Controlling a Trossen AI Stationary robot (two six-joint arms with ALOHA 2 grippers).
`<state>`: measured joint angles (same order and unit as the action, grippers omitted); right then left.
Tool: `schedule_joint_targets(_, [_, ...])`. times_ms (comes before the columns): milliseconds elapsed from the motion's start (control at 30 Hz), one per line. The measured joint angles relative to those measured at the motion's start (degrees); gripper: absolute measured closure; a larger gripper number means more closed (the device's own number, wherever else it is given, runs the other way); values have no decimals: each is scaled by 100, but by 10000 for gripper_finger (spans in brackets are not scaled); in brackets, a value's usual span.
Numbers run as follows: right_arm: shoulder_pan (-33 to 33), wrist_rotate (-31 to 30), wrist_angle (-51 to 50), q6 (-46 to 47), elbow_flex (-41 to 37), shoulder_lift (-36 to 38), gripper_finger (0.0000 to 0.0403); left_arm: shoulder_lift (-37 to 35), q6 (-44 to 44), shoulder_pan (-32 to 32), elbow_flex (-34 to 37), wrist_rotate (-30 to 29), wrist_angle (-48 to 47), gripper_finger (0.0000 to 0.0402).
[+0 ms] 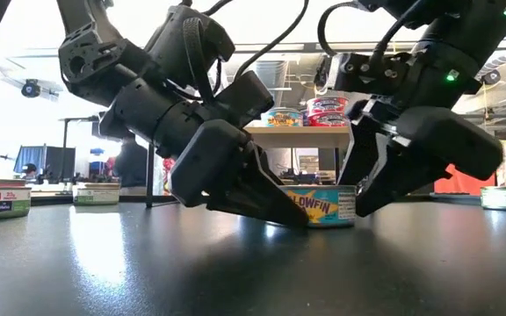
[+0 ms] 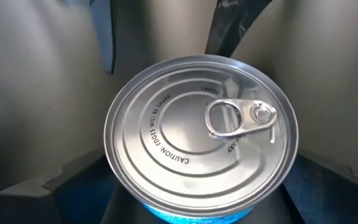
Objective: Stack canned seafood by type on shelf
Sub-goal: Stack the yellow blue tuna can on top of the other yellow tuna can on the shelf
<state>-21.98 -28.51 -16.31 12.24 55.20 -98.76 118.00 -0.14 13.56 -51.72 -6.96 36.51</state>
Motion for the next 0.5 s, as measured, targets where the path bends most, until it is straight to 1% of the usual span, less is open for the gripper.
schedule_joint_targets(100, [0, 96, 113, -213, -21, 0, 109, 213, -16, 57, -29, 13, 451, 3])
schedule_joint_targets(233, [-7, 289, 104, -237, -33, 2, 110, 595, -154, 97, -87, -27, 1248, 2])
schedule_joint_targets(333, [-48, 452, 24, -189, -30, 7, 117, 707, -367, 115, -72, -137, 1544, 4])
schedule_joint_targets(400, [-149, 274, -113, -60, 6, 26, 124, 682, -630, 147, 7, -315, 1625, 10])
schedule_joint_targets(500, [-324, -148, -432, 113, 68, 99, 138, 668, -858, 240, 100, -771, 1882, 20])
